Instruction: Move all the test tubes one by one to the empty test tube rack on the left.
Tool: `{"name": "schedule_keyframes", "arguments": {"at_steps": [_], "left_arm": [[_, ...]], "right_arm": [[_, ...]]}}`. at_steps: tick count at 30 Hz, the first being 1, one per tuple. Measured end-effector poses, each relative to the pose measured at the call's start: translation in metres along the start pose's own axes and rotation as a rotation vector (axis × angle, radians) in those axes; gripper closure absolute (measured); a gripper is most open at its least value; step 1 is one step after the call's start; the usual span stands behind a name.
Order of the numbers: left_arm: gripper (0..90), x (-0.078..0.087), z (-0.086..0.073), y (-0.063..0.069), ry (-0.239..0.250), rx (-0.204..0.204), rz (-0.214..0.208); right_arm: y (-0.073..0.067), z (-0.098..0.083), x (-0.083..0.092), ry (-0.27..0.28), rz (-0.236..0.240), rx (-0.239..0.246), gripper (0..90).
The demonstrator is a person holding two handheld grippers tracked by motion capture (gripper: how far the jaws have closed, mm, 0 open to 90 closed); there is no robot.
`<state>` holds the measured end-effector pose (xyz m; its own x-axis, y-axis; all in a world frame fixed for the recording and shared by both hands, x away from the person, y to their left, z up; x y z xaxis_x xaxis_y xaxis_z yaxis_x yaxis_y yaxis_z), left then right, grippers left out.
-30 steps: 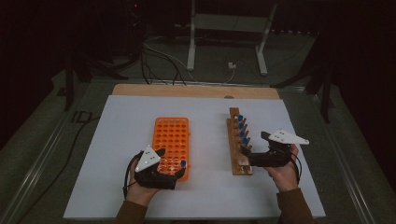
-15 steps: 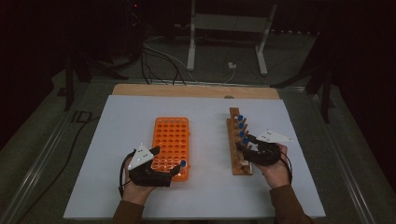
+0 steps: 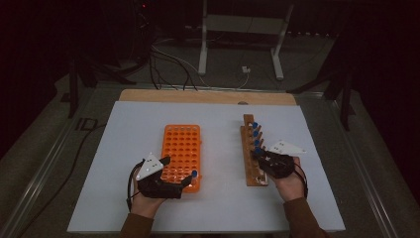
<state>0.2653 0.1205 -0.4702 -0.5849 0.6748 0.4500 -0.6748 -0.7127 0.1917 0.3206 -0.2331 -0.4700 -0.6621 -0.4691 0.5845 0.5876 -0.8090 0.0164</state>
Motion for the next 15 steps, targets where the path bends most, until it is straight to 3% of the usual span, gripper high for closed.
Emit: {"name": "schedule_keyframes", "arguments": {"at_steps": [5,15], "left_arm": [[0.4,0.0005,-0.0002,-0.001,0.0,0.002,0.0],[0.5,0.0006,-0.0004,-0.0017,0.0,0.001,-0.005]], "right_arm": [[-0.003,0.0011,-0.0005,-0.003,-0.031,0.004,76.1],[-0.0037,0.0094,0.0055,0.01,-0.024,-0.009,76.2]]}}
Point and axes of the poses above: each handheld gripper's, and its own axes: x roughly backward along the jaws, z roughly out of its top, y roughly to its right, the point moved 2 cm from there along -x, roughly forward along the jaws, and after that the axes turned 4 degrees about -y, right-handed, at the moved point
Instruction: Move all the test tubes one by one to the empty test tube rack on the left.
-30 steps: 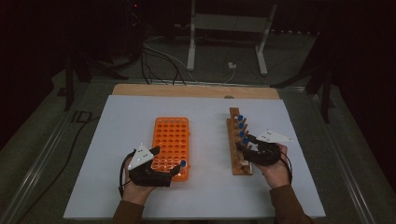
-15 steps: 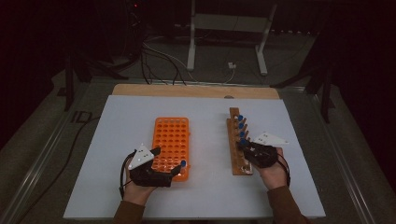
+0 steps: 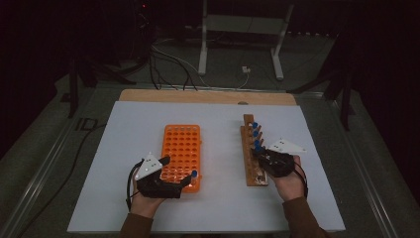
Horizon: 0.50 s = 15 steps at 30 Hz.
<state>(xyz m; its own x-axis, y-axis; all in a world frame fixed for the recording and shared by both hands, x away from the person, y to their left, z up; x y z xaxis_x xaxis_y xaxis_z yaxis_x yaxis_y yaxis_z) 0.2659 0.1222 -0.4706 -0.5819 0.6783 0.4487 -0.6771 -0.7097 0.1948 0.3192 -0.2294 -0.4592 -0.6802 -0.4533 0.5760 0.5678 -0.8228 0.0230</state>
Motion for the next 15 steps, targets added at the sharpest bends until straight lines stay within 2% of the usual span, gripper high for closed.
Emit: {"name": "schedule_keyframes", "arguments": {"at_steps": [6,15], "left_arm": [[0.4,0.001,0.0,0.0,0.003,0.0,0.002],[1.0,0.003,0.001,0.0,0.016,0.0,0.013]], "right_arm": [[0.002,0.008,0.009,0.024,0.007,-0.018,76.3],[0.004,0.02,0.019,0.025,0.019,-0.028,76.3]]}}
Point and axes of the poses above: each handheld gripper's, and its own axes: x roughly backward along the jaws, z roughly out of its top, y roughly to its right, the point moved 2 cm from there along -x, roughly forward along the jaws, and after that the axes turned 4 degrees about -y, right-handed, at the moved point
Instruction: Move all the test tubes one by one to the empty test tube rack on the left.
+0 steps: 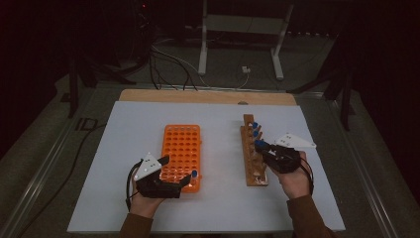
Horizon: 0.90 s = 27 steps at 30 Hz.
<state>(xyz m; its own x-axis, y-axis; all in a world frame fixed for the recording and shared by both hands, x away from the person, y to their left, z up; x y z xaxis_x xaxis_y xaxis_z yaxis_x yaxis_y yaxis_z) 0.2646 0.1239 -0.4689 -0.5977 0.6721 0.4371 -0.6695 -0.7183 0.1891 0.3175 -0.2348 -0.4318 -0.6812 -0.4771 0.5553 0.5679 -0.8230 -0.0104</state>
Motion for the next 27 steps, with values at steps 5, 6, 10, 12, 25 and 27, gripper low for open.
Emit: {"name": "schedule_keyframes", "arguments": {"at_steps": [5,6,10,12,25,27], "left_arm": [[1.0,0.002,0.0,-0.001,0.007,0.003,0.008],[1.0,0.002,0.0,-0.001,0.007,0.004,0.011],[1.0,0.002,0.0,-0.001,0.006,0.004,0.017],[1.0,0.002,0.001,-0.001,0.007,0.003,0.017],[1.0,-0.001,0.004,0.009,-0.001,-0.033,0.035],[1.0,-0.002,0.006,0.011,-0.003,-0.043,0.037]], "right_arm": [[0.002,0.005,0.006,0.0,0.006,-0.006,76.2],[0.002,0.006,0.007,0.001,0.006,-0.007,76.2],[0.002,0.01,0.011,0.006,0.005,0.001,76.3],[0.002,0.012,0.013,0.011,0.006,0.001,76.3],[-0.004,0.023,0.02,0.037,0.036,0.009,76.3],[-0.006,0.024,0.019,0.033,0.043,0.015,76.3]]}}
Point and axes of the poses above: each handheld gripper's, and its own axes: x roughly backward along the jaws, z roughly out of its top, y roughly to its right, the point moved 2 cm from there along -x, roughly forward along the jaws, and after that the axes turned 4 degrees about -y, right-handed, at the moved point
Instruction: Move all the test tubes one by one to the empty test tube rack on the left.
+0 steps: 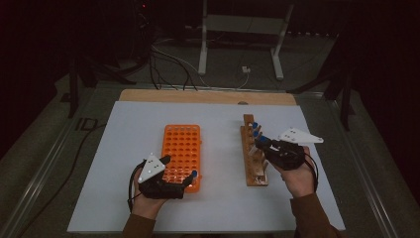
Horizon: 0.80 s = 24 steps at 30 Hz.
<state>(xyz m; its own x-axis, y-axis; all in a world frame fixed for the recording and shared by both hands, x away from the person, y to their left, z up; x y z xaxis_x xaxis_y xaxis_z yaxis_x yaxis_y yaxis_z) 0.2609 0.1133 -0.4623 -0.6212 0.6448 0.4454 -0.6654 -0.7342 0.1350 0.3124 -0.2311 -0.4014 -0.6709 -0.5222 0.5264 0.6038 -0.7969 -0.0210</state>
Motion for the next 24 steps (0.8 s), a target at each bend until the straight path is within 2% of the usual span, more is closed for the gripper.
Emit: {"name": "schedule_keyframes", "arguments": {"at_steps": [8,12,20,24], "left_arm": [[1.0,-0.007,0.009,0.009,-0.011,-0.035,0.0],[1.1,-0.013,0.017,0.014,-0.016,-0.052,0.009],[2.0,-0.028,0.031,0.027,-0.022,-0.096,0.013],[4.2,-0.034,0.036,0.033,-0.026,-0.117,0.031]], "right_arm": [[-0.009,0.005,-0.007,-0.01,0.032,0.012,76.3],[-0.013,0.009,-0.009,-0.003,0.066,0.007,76.3],[-0.023,0.012,-0.014,-0.007,0.088,0.028,76.2],[-0.029,0.014,-0.016,-0.011,0.099,0.03,76.2]]}}
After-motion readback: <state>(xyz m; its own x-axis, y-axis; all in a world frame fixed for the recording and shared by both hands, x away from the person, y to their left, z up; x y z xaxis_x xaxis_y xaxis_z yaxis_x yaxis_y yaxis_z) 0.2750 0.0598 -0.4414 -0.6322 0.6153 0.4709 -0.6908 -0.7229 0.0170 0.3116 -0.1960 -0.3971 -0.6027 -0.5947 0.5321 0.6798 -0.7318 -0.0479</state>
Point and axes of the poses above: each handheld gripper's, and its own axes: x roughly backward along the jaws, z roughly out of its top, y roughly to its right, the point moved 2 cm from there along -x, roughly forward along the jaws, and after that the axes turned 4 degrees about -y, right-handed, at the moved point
